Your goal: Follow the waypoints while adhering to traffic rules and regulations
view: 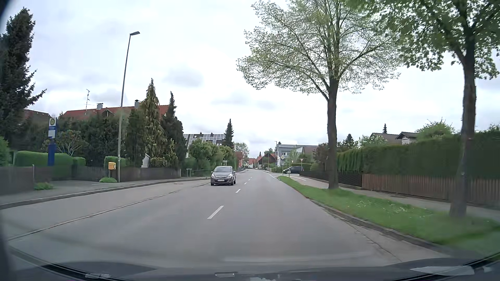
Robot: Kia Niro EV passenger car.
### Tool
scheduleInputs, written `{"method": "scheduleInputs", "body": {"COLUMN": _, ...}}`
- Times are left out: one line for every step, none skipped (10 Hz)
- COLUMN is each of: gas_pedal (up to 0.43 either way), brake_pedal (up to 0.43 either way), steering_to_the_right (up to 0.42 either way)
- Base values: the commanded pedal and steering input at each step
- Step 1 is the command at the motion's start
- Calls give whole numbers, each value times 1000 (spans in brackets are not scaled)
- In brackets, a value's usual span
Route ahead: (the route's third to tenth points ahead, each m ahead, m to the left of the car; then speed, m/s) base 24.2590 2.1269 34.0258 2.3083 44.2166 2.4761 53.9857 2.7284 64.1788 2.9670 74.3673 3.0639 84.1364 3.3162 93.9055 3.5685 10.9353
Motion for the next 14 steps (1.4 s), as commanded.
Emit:
{"method": "scheduleInputs", "body": {"gas_pedal": 421, "brake_pedal": 12, "steering_to_the_right": 3}}
{"method": "scheduleInputs", "body": {"gas_pedal": 421, "brake_pedal": 12, "steering_to_the_right": 2}}
{"method": "scheduleInputs", "body": {"gas_pedal": 421, "brake_pedal": 12, "steering_to_the_right": 2}}
{"method": "scheduleInputs", "body": {"gas_pedal": 421, "brake_pedal": 12, "steering_to_the_right": 1}}
{"method": "scheduleInputs", "body": {"gas_pedal": 421, "brake_pedal": 6, "steering_to_the_right": -1}}
{"method": "scheduleInputs", "body": {"gas_pedal": 421, "brake_pedal": 6, "steering_to_the_right": -5}}
{"method": "scheduleInputs", "body": {"gas_pedal": 421, "brake_pedal": 12, "steering_to_the_right": -8}}
{"method": "scheduleInputs", "body": {"gas_pedal": 421, "brake_pedal": 12, "steering_to_the_right": -8}}
{"method": "scheduleInputs", "body": {"gas_pedal": 421, "brake_pedal": 6, "steering_to_the_right": -8}}
{"method": "scheduleInputs", "body": {"gas_pedal": 421, "brake_pedal": 6, "steering_to_the_right": -9}}
{"method": "scheduleInputs", "body": {"gas_pedal": 421, "brake_pedal": 12, "steering_to_the_right": -10}}
{"method": "scheduleInputs", "body": {"gas_pedal": 421, "brake_pedal": 6, "steering_to_the_right": -10}}
{"method": "scheduleInputs", "body": {"gas_pedal": 421, "brake_pedal": 12, "steering_to_the_right": -10}}
{"method": "scheduleInputs", "body": {"gas_pedal": 409, "brake_pedal": 12, "steering_to_the_right": -10}}
